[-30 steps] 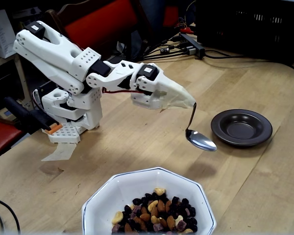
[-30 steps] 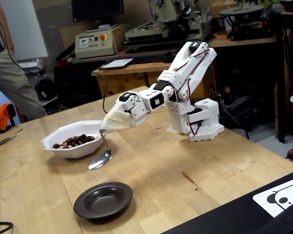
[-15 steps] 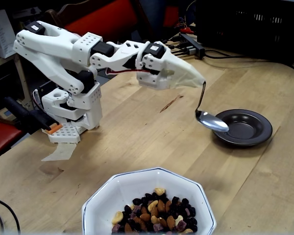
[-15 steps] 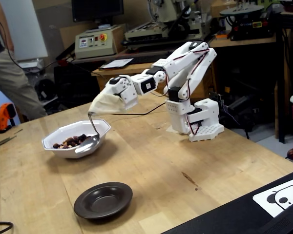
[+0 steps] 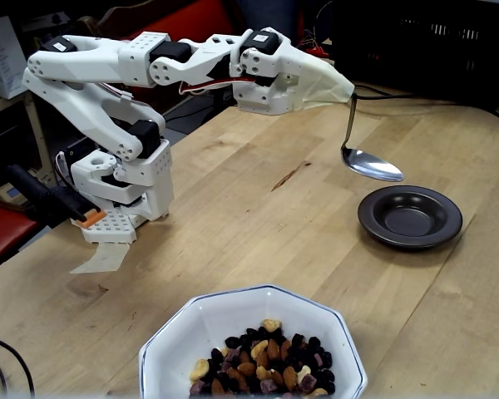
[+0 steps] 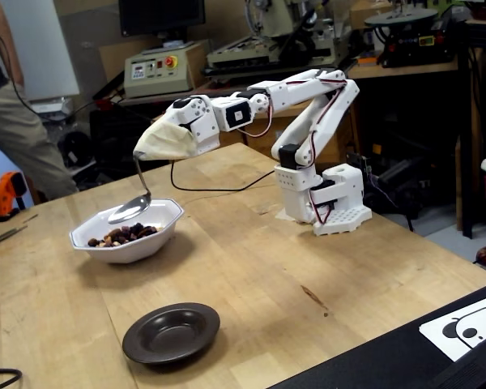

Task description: Use spoon to transfer food from the white bowl to brown plate

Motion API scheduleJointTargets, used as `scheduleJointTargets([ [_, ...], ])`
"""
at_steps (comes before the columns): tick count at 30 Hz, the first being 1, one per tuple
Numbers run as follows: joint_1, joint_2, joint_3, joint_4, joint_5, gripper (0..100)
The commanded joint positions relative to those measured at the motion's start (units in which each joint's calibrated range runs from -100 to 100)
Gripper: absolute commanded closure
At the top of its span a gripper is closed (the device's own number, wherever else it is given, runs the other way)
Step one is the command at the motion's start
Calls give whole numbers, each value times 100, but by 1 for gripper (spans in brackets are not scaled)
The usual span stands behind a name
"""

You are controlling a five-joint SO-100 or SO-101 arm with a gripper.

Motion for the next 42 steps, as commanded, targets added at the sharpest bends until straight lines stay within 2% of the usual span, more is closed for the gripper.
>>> scheduleJointTargets([
  [1,-7,-99,-461,182,0,96],
  [34,252,-30,-382,190,-44,96],
  [42,985,-22,-390,190,-44,96],
])
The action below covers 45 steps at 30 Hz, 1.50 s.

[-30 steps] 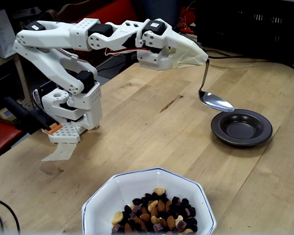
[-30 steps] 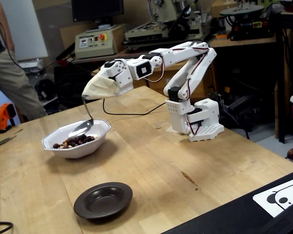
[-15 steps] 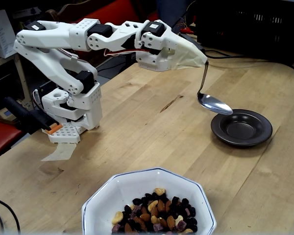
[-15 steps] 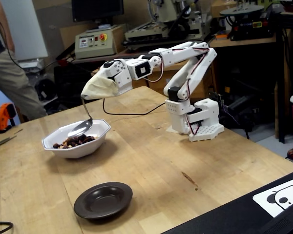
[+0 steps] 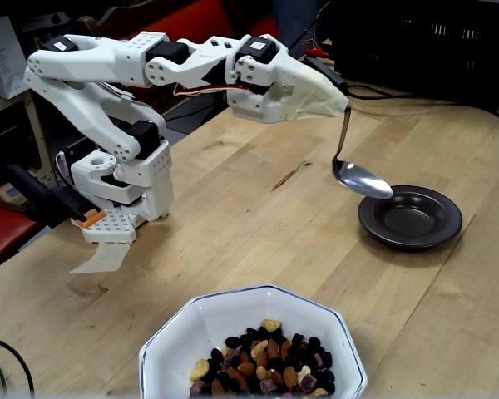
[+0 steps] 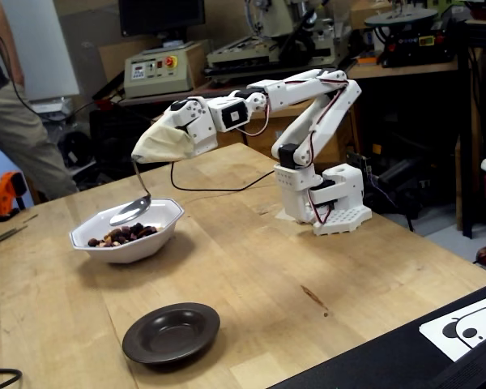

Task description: Use spoon to transfer food from the white bowl to brown plate

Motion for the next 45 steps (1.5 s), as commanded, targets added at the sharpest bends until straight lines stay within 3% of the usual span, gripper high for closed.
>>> scheduleJointTargets([
  [1,505,-22,-374,-59,0,96],
  [26,2861,-99,-374,-59,5,96],
  [45,3135,-99,-374,-59,39,96],
])
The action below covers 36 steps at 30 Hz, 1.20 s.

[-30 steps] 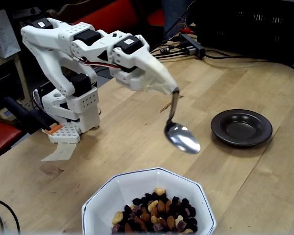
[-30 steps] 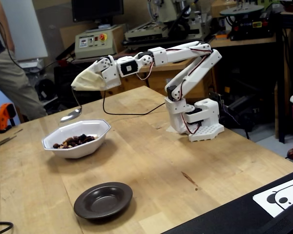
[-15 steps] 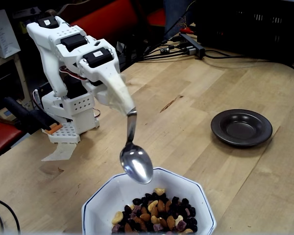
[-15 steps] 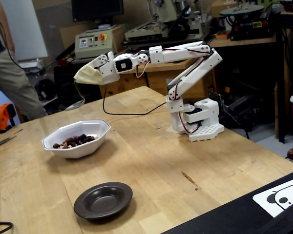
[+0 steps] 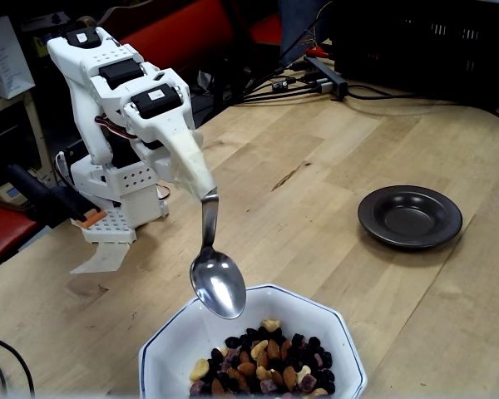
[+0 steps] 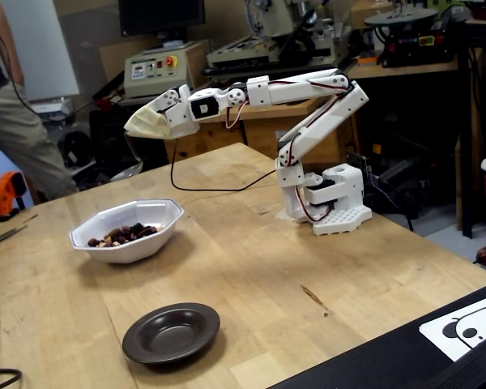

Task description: Use spoon to transfer food from the white bowl to brown plate

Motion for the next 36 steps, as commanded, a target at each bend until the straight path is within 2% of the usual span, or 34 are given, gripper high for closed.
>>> scheduleJointTargets([
  [1,178,-99,-374,-59,20,96],
  [25,186,-99,-374,-59,-24,96],
  [33,201,-99,-374,-59,-830,96],
  [36,201,-107,-365,-59,-943,96],
])
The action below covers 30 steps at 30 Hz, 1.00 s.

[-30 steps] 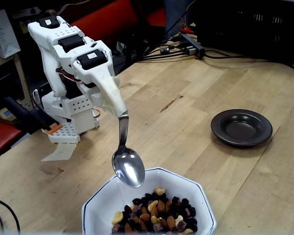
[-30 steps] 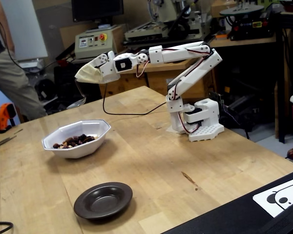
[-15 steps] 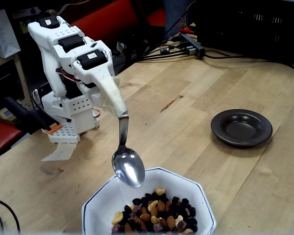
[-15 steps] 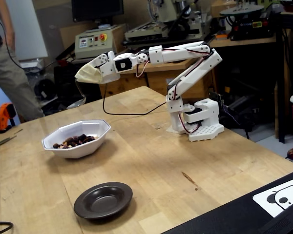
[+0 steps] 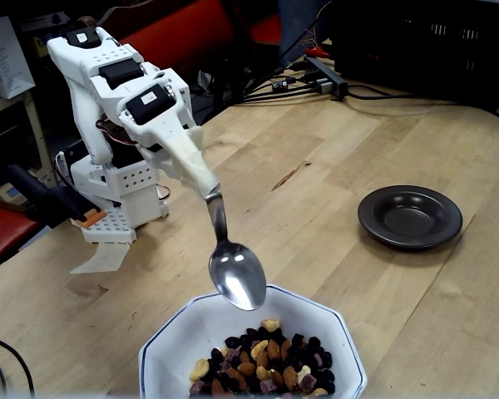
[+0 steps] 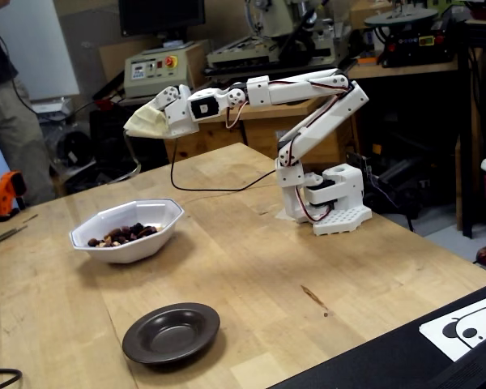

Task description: Use spoon to transfer food from the white bowl to brown plate

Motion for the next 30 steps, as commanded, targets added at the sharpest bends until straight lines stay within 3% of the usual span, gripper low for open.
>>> scheduleJointTargets([
  [1,201,-107,-365,-59,-151,96],
  [7,201,-107,-347,-59,-93,96],
  [11,201,-107,-303,-241,254,96],
  [22,193,-107,1494,-2786,493,96],
  [30,193,-64,1918,-3213,493,96],
])
